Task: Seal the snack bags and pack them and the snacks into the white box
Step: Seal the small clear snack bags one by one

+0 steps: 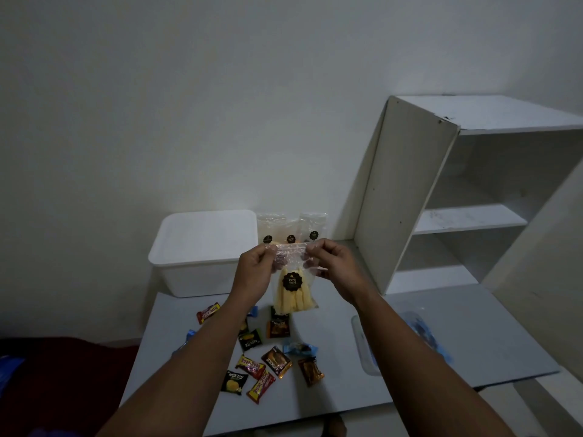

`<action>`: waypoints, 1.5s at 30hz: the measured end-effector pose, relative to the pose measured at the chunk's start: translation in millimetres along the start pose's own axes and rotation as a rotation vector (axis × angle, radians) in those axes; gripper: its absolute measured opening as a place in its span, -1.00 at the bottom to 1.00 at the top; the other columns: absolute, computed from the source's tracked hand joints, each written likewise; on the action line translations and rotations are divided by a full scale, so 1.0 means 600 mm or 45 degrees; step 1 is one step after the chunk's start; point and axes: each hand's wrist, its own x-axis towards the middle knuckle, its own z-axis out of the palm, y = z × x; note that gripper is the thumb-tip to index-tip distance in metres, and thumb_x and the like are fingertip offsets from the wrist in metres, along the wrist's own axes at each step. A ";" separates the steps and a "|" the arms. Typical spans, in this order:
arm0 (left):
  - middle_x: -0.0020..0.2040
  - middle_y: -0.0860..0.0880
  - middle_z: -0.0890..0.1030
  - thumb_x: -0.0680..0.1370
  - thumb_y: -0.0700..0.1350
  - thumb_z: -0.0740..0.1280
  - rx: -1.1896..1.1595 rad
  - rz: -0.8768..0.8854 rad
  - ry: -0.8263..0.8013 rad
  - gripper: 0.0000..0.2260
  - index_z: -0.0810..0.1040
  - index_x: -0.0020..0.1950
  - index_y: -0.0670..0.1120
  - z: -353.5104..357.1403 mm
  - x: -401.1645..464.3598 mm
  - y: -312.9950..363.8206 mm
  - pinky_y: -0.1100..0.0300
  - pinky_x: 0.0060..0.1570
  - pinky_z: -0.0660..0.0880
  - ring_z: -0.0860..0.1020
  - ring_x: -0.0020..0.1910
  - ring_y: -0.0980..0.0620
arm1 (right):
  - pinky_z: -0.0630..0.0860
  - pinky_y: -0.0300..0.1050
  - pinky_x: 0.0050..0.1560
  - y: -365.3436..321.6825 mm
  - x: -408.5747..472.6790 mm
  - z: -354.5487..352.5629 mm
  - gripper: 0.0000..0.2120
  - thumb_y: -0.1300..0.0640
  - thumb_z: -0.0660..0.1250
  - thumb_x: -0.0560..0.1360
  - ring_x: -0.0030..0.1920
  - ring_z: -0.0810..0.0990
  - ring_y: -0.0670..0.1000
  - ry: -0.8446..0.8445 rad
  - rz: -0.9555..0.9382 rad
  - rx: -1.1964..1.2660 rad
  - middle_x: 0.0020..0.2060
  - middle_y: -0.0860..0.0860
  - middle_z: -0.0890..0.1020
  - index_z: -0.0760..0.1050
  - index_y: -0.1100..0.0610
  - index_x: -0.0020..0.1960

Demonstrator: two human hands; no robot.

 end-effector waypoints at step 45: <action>-0.17 -0.06 0.70 0.66 -0.11 0.31 0.054 0.043 -0.149 -0.82 0.66 -0.09 -0.03 -0.004 -0.005 0.003 0.15 -0.06 0.60 0.63 -0.20 0.08 | 0.58 -0.23 -0.18 0.007 0.010 0.027 -0.91 0.17 0.44 0.56 -0.20 0.67 0.00 -0.088 -0.106 -0.102 -0.19 0.10 0.71 0.64 0.16 -0.11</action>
